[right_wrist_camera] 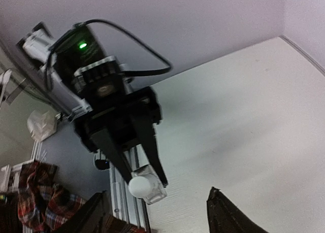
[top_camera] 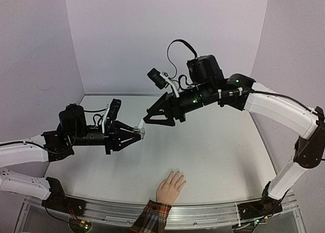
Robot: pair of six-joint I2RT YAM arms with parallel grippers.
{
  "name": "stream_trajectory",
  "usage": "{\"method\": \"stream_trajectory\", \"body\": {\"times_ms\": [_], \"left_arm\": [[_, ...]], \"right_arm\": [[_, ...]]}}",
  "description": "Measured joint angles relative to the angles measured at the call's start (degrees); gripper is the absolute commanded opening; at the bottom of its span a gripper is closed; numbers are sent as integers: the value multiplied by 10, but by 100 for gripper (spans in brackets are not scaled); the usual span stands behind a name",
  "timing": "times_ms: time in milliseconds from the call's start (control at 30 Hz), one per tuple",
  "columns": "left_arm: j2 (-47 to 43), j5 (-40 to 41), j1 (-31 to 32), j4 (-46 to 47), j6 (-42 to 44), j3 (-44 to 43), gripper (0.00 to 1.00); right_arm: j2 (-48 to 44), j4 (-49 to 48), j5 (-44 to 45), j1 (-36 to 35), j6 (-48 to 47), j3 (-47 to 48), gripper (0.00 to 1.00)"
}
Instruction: Paint the nails
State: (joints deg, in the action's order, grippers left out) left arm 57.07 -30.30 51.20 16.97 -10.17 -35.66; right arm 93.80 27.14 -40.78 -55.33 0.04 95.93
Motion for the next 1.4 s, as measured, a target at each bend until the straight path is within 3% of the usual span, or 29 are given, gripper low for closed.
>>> {"method": "stream_trajectory", "body": {"times_ms": [233, 467, 933, 1033, 1200, 1400], "left_arm": [[0, -67, 0, 0, -5, 0, 0], [2, -87, 0, 3, -9, 0, 0], [2, -81, 2, 5, -19, 0, 0], [-4, -63, 2, 1, -18, 0, 0], [-23, 0, 4, -12, -19, 1, 0], [-24, 141, 5, -30, -19, 4, 0]], "right_arm": [[11, 10, -105, -8, -42, 5, 46], [37, 12, -117, -10, -45, 18, 47], [55, 9, -91, -20, -44, 30, 8], [56, -1, -84, -19, -44, 30, 1], [57, -62, -55, -19, -13, 12, 0], [57, -164, 85, -28, 73, -35, 0]]}}
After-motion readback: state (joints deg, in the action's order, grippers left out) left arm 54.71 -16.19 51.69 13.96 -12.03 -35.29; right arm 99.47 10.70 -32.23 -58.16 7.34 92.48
